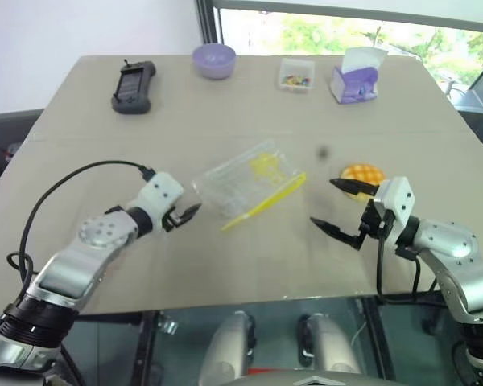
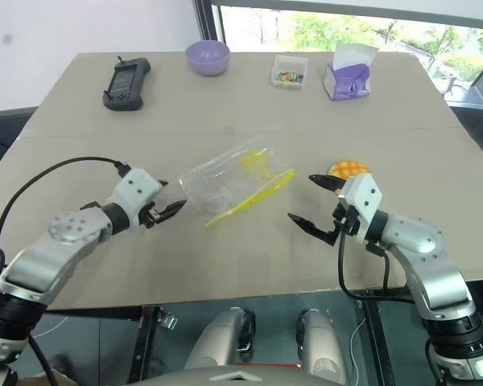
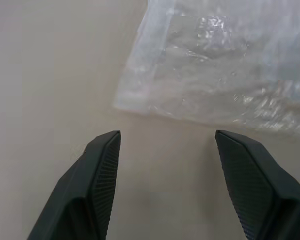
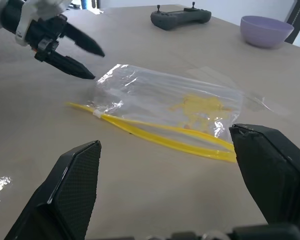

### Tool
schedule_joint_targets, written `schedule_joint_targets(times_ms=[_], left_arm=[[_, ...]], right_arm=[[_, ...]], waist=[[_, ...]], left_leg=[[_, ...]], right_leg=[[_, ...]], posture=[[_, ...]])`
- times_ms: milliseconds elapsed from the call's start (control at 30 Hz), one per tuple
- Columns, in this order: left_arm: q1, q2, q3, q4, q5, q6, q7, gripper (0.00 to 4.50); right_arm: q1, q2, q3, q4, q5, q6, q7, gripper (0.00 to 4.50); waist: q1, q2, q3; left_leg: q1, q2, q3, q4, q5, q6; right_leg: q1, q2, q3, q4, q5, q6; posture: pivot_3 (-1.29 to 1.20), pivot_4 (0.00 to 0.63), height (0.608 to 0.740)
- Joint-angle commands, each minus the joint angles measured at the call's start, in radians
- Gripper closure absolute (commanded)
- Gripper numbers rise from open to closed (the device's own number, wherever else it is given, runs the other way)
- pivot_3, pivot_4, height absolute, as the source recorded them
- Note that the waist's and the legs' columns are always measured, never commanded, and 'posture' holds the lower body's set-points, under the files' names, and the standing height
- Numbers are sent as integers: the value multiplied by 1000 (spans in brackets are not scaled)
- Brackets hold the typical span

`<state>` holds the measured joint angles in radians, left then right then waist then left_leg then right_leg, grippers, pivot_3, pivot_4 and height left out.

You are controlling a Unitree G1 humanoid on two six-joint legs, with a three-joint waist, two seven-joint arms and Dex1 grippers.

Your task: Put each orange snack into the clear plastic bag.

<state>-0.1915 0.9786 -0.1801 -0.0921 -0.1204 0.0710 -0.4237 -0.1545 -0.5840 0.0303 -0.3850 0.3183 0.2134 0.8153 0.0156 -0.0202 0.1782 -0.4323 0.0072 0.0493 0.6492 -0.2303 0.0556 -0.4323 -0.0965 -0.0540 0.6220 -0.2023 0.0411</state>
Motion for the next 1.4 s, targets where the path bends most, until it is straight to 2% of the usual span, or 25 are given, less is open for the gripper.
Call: schedule_joint_targets(times_ms=[33, 300, 500, 567, 600, 633, 733, 800, 900, 1000, 1033, 1100, 1267, 1400], left_arm=[[-13, 33, -6, 74, 242, -321, 39, 1291], [-78, 68, -35, 283, 605, -747, 145, 1291], [-101, 67, -27, 375, 646, -868, 145, 1291], [-106, 57, -23, 385, 593, -875, 110, 1291], [-103, 47, -21, 384, 530, -852, 65, 1291], [-82, 19, -3, 350, 381, -745, -22, 1291], [-11, -45, 82, 134, -178, -198, -263, 1291], [35, -6, 137, -11, -522, 187, -312, 1291], [7, 55, 212, -64, -845, 692, -235, 1291], [-77, 2, 324, 17, -1153, 989, -27, 1291], [-106, -20, 346, 79, -1274, 1064, 74, 1291], [-133, -47, 375, 144, -1419, 1154, 222, 1291], [-154, -83, 347, 228, -1770, 1140, 618, 1291], [-180, -124, 323, 242, -1852, 1102, 781, 1291]], right_arm=[[0, 0, -6, -14, 0, -24, 2, 0], [-4, 6, 0, -16, -1, -24, 0, 0], [-1, 12, 6, -32, -6, -13, -10, 0], [1, 13, 8, -38, -6, -9, -15, 0], [1, 14, 9, -40, -6, -8, -17, 0], [3, 14, 9, -43, -6, -6, -20, 0], [8, 13, 8, -49, -5, -5, -24, 0], [11, 11, 7, -51, -5, -5, -25, 0], [16, 9, 6, -54, -4, -5, -26, 0], [20, 7, 5, -62, 0, -1, -25, 0], [21, 6, 6, -66, 3, 2, -25, 0], [25, 4, 6, -75, 6, 8, -25, 0], [25, 4, 10, -105, 13, 41, -33, 0], [28, 8, 13, -134, 15, 70, -48, 0]], waist=[[1, 0, 0], [0, 0, 0], [-1, 0, 0], [-1, 0, 0], [-1, 0, 0], [-1, 0, 0], [-3, 1, 0], [-3, 0, 0], [-8, 0, 0], [-3, 0, 0], [-2, 1, 0], [-3, 0, 0], [-3, -1, 0], [1, -1, 0]], left_leg=[[0, 0, 0, 0, 0, 0], [0, 0, -1, 0, 1, 4], [0, 0, 0, 1, 2, 6], [0, 0, 0, 3, 2, 6], [0, 0, 0, 3, 2, 6], [0, 1, 0, 3, 2, 6], [0, 2, 1, 5, 2, 6], [0, 3, 0, 6, 2, 6], [1, 5, -1, 9, 2, 6], [1, 5, -2, 14, 2, 6], [1, 5, -3, 16, 2, 6], [2, 5, -4, 20, 2, 6], [6, 5, -4, 22, 2, 6], [6, 5, -4, 22, 3, 5]], right_leg=[[0, -1, 0, 0, 0, 0], [0, -1, -2, 0, 1, 0], [0, 5, -1, 2, 3, 5], [1, 6, -1, 3, 3, 5], [1, 6, -1, 4, 3, 5], [1, 6, -1, 4, 3, 5], [1, 7, -1, 5, 3, 5], [1, 7, -1, 6, 2, 5], [1, 10, -1, 8, 1, 8], [2, 11, -1, 13, 0, 9], [2, 11, -1, 15, 0, 9], [5, 11, -2, 17, 0, 9], [7, 8, 0, 20, -1, 7], [7, 6, 0, 20, 0, 1]], posture=[[0, 150, 740], [0, 150, 740], [0, 150, 740], [0, 150, 740], [0, 150, 740], [0, 150, 740], [0, 150, 740], [0, 150, 740], [0, 150, 740], [0, 150, 740], [0, 150, 740], [0, 150, 740], [0, 150, 740], [0, 150, 740]])
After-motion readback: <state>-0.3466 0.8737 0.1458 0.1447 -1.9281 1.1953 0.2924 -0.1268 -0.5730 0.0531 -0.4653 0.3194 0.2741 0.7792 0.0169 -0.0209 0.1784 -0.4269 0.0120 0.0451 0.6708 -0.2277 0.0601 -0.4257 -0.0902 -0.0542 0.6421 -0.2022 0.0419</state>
